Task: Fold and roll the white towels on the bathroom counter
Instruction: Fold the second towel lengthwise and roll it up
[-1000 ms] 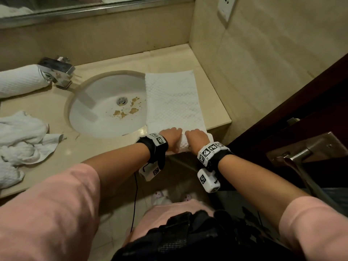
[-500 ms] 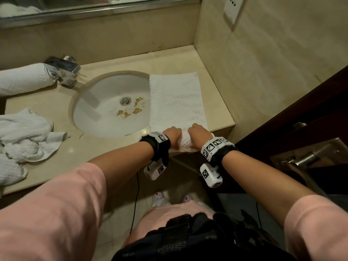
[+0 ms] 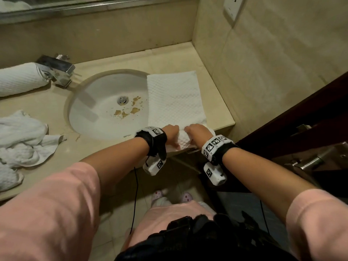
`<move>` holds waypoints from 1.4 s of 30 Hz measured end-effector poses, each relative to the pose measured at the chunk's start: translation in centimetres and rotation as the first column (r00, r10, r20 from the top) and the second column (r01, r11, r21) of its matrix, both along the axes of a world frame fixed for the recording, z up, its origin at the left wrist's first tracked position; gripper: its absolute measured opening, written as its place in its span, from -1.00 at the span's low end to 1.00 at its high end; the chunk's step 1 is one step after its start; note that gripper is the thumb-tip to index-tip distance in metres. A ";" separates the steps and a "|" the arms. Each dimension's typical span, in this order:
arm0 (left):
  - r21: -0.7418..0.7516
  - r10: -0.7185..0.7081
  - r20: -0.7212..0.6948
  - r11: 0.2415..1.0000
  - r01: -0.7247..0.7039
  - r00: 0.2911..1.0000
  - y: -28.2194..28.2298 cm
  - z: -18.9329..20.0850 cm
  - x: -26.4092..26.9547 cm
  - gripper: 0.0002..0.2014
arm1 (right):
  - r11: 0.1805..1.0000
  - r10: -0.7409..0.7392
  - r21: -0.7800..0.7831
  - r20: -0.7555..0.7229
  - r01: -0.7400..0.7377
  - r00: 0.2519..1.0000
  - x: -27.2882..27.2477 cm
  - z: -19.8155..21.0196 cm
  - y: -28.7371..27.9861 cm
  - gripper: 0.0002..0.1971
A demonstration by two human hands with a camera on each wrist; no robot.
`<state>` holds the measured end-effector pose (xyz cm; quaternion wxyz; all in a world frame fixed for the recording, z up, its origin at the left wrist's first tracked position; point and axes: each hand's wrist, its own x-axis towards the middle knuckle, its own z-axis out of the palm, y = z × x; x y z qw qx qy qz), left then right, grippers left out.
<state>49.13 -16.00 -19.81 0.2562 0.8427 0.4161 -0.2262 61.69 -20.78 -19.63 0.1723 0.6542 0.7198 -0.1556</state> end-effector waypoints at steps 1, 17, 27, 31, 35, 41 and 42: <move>0.062 -0.009 -0.010 0.998 0.010 1.000 -0.5 -0.2 -0.1 -0.36 | 0.999 -0.009 -0.036 -0.007 0.009 1.000 0.0 0.3 0.6 -0.64; 0.058 0.027 0.081 0.998 -0.031 0.996 1.2 -0.8 -0.9 -0.52 | 0.996 -0.091 0.009 -0.047 0.092 0.995 -0.1 -0.5 2.2 -0.51; -0.090 0.034 0.044 0.995 -0.030 0.998 4.1 -0.9 -0.9 -0.46 | 0.985 0.038 0.166 0.076 -0.050 0.996 -0.5 -0.9 0.2 -0.76; 0.007 0.018 0.063 1.000 -0.019 0.998 2.9 -1.4 -0.7 -0.44 | 0.997 0.058 0.043 0.116 -0.064 0.992 -0.5 -0.1 2.2 -0.82; 0.368 -0.110 0.028 0.925 0.092 0.994 -0.3 -2.6 -1.2 -0.44 | 0.999 0.014 -0.047 0.132 -0.008 0.991 -0.7 0.6 4.1 -0.86; 0.435 -0.099 -0.020 0.895 0.097 0.995 -1.1 -2.6 -1.1 -0.47 | 0.990 -0.038 -0.134 0.104 0.052 0.994 -0.9 1.3 5.8 -0.86; 0.410 -0.115 -0.055 0.903 0.127 0.992 -0.9 -2.3 -1.0 -0.52 | 0.987 -0.042 -0.150 0.103 0.058 0.994 -0.8 1.3 5.9 -0.80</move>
